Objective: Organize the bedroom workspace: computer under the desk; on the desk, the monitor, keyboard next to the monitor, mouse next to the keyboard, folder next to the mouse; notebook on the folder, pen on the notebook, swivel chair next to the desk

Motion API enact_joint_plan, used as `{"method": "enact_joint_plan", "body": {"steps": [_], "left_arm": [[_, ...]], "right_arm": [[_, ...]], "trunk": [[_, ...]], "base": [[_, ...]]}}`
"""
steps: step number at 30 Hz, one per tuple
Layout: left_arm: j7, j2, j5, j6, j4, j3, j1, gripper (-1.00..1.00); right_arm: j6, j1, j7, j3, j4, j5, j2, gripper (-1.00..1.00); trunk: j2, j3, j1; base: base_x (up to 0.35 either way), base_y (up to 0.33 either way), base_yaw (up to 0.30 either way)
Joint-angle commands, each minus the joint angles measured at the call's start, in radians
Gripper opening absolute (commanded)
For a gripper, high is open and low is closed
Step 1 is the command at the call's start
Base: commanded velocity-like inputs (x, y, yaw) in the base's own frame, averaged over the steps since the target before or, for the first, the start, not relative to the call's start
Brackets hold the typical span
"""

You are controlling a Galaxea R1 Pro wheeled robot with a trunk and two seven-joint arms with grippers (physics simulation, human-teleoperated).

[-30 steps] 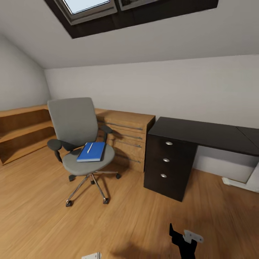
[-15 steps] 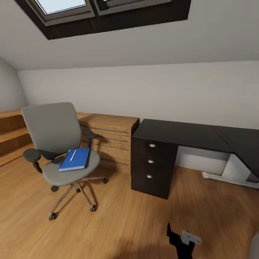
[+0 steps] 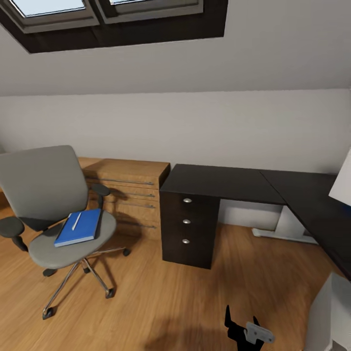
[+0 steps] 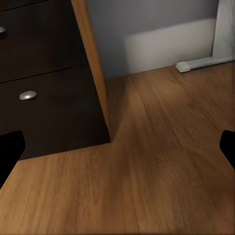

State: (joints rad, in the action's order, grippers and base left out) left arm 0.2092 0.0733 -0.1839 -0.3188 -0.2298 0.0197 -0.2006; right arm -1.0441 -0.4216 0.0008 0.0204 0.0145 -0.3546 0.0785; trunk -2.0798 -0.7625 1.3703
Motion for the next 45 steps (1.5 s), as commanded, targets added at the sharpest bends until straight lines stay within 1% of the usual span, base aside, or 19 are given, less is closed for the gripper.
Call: {"method": "enact_joint_plan", "body": {"steps": [1, 7, 23, 45], "left_arm": [[0.003, 0.0, -0.006, -0.004, 0.001, 0.002, 0.0, 1.0], [0.004, 0.001, -0.007, -0.007, 0.003, 0.001, 0.0, 1.0], [0.012, -0.001, -0.006, -0.009, 0.0, -0.003, 0.0, 1.0], [0.012, 0.003, -0.005, -0.008, -0.002, 0.0, 0.0, 1.0]], "right_arm": [[-0.003, -0.001, 0.0, 0.002, 0.002, -0.004, 0.001, 1.0], [-0.003, 0.001, 0.001, 0.002, 0.005, -0.003, 0.006, 1.0], [-0.003, 0.003, 0.002, 0.001, 0.007, -0.004, 0.009, 1.0], [-0.002, 0.003, 0.002, 0.002, 0.007, -0.004, 0.01, 1.0]], "trunk": [[0.007, 0.002, -0.004], [0.049, 0.021, -0.027], [0.161, 0.071, -0.088], [0.315, 0.14, -0.173]], "base": [[0.0, 0.0, -0.108], [0.0, 0.0, -0.038], [-0.001, 0.0, -0.003], [-0.316, 0.0, 0.0]]}}
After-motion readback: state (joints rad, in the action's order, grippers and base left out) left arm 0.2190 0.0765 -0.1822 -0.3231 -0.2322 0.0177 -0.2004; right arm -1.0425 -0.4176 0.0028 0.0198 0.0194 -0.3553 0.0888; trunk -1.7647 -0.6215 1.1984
